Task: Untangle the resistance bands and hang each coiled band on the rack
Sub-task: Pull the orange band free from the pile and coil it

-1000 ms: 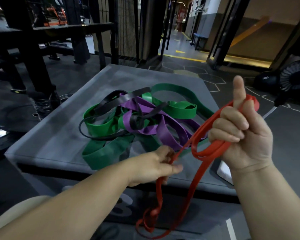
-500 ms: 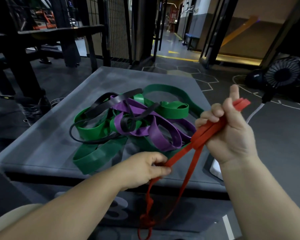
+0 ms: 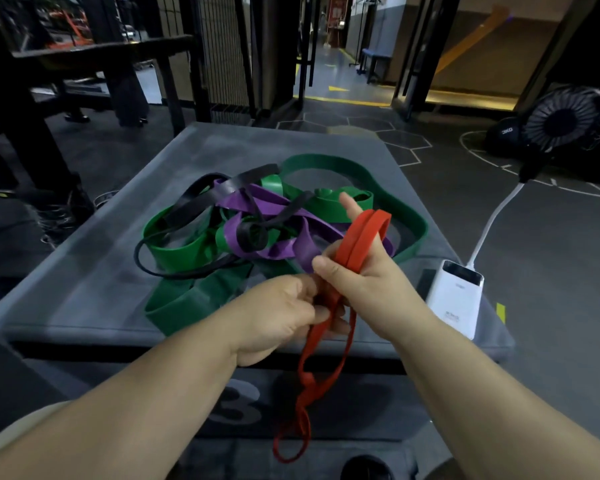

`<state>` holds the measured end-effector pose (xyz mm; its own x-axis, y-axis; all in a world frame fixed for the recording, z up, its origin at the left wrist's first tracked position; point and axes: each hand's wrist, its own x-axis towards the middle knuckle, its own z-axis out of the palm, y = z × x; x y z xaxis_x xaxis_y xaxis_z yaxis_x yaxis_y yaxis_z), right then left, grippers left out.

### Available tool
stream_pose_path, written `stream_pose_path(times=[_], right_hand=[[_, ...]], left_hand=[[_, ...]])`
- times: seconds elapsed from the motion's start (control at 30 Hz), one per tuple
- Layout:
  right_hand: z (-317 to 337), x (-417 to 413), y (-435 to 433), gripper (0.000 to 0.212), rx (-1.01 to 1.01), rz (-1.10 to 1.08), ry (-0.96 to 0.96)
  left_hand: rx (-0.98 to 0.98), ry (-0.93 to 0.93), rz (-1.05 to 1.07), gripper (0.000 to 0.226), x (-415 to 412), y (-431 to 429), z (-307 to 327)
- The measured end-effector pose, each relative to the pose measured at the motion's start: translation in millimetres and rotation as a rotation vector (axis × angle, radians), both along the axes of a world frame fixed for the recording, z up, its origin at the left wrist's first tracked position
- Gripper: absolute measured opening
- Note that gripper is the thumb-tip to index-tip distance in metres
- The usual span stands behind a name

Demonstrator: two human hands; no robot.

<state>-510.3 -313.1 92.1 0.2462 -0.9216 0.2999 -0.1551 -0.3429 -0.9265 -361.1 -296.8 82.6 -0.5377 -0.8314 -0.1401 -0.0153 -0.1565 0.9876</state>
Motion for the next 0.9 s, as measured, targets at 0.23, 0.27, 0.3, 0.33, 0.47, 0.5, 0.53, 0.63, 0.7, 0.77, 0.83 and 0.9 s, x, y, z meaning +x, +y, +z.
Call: stream_pose_path(times=[0.23, 0.27, 0.3, 0.33, 0.47, 0.5, 0.53, 0.63, 0.7, 0.77, 0.83, 0.9], right_hand=[[-4, 2, -4, 0.045, -0.095, -0.196, 0.176], [-4, 3, -4, 0.042, -0.098, -0.219, 0.173], [-3, 3, -5, 0.037, -0.104, -0.243, 0.155], [-2, 3, -5, 0.031, -0.11, -0.268, 0.122], [11, -1, -5, 0.02, -0.058, -0.311, -0.094], [14, -3, -6, 0.02, -0.037, -0.32, -0.142], [16, -6, -6, 0.02, -0.018, -0.334, -0.176], [20, -13, -8, 0.016, 0.005, -0.371, -0.211], [21, -14, -6, 0.015, -0.008, -0.411, -0.187], [23, -17, -6, 0.015, -0.03, -0.453, -0.179], [25, -20, -7, 0.014, -0.047, -0.464, -0.183], [25, -24, -9, 0.016, -0.032, -0.453, -0.172]], left_hand=[[-0.066, 0.035, 0.248, 0.011, -2, 0, 9], [-0.053, 0.067, 0.309, 0.017, -2, -1, 9], [-0.047, 0.089, 0.337, 0.021, -3, -2, 10], [-0.049, 0.085, 0.322, 0.019, -3, -3, 9], [-0.136, -0.199, -0.031, 0.014, 0, -1, 1], [-0.14, -0.246, -0.069, 0.015, -2, 0, -2], [-0.136, -0.26, -0.057, 0.017, -3, 0, -4], [-0.145, -0.265, 0.049, 0.023, 0, -5, -2], [-0.149, -0.291, 0.067, 0.027, 5, -9, -2], [-0.116, -0.239, 0.057, 0.029, 6, -7, 0], [-0.039, -0.159, 0.057, 0.023, 5, -6, 0], [0.05, -0.085, 0.081, 0.014, 5, -3, 3]])
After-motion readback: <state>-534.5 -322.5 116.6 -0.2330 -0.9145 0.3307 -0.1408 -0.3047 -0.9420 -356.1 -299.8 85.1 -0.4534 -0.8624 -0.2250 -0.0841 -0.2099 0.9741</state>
